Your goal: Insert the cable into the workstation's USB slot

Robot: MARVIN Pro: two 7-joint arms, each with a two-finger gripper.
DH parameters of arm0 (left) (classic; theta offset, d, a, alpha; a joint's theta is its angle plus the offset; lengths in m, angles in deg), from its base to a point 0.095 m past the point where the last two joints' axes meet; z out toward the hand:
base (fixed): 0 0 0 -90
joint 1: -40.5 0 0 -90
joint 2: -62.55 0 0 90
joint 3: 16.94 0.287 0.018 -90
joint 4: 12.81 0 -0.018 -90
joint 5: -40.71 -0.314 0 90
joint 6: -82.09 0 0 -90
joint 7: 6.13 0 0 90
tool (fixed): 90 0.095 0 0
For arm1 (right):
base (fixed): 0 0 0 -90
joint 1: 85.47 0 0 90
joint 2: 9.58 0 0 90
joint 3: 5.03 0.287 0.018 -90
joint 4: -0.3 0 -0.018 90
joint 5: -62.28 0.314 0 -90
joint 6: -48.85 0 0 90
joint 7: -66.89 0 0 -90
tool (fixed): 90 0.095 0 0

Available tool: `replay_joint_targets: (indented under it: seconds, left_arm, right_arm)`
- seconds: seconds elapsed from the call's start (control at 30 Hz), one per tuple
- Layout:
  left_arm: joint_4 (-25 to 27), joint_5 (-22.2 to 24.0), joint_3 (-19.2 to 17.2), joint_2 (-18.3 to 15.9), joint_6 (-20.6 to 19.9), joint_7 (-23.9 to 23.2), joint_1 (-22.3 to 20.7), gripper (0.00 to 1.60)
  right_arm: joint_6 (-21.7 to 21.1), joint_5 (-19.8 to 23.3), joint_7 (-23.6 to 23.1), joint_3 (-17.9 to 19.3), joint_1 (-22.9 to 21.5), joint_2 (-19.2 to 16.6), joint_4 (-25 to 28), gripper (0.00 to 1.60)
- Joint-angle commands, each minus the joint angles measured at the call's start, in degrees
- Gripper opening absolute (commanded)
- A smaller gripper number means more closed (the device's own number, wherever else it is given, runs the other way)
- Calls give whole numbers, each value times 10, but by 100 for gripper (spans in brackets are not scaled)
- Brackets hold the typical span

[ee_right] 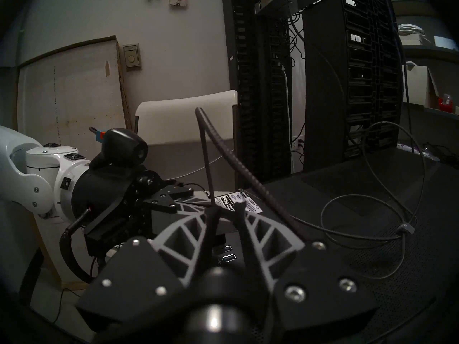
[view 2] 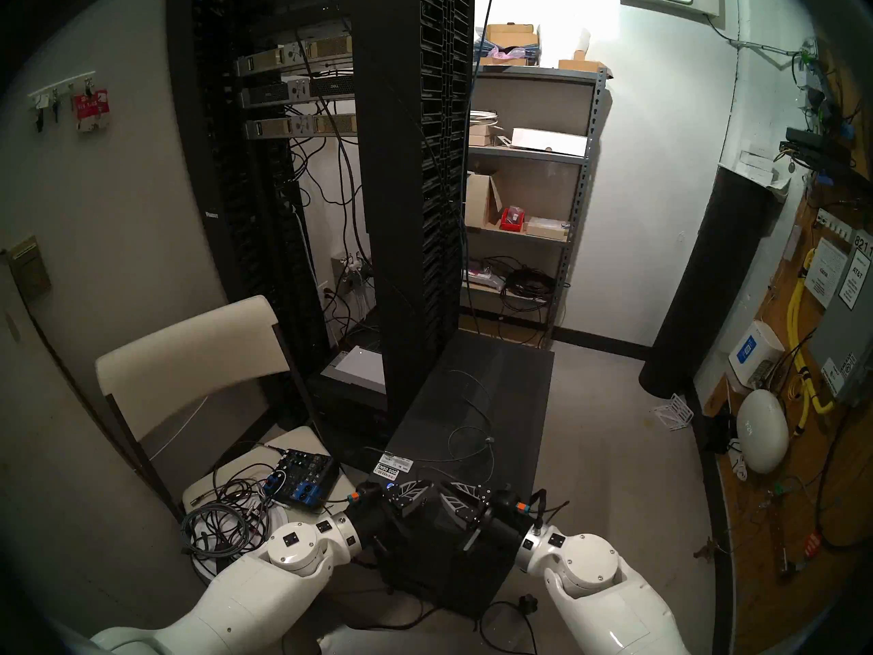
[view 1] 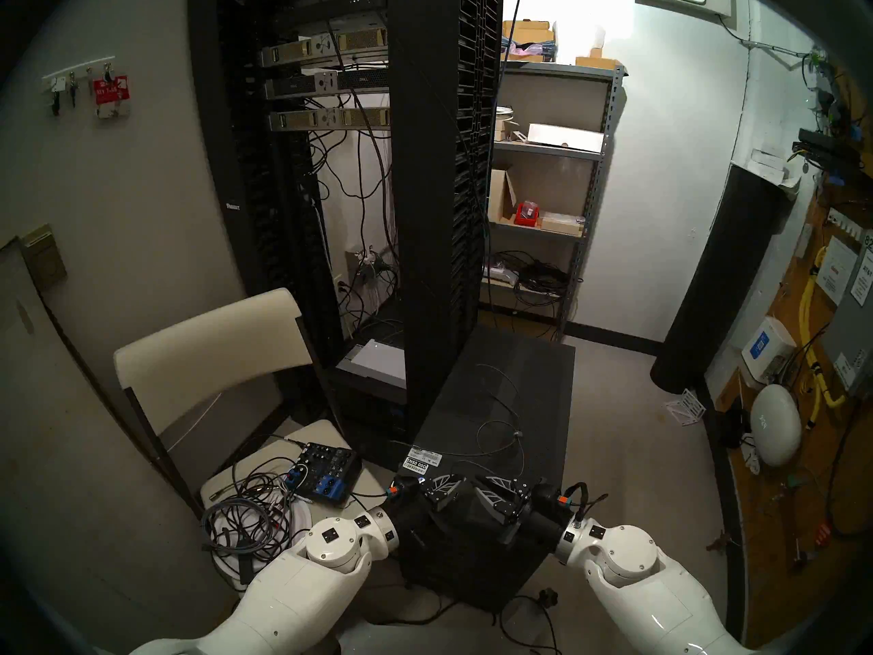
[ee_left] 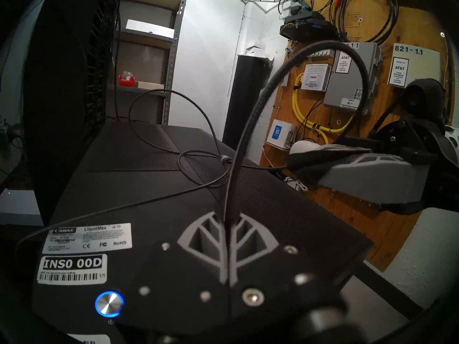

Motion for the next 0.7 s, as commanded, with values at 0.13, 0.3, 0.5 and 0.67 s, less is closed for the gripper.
replay_joint_targets:
  seconds: [0.13,0.3,0.5,0.67]
  left_arm:
    - [-4,-4,6,11,19,4,-5,0]
    - [-6,-7,9,11,27,8,-5,0]
    - [-9,-12,10,10,35,13,-6,0]
    - [-16,-13,11,9,42,9,-11,0]
  right_arm:
    - [5,5,-2,2,4,3,15,78]
    - [5,4,-2,3,7,3,19,78]
    - [5,3,-1,5,11,4,22,78]
    - [7,2,-2,5,13,5,23,78]
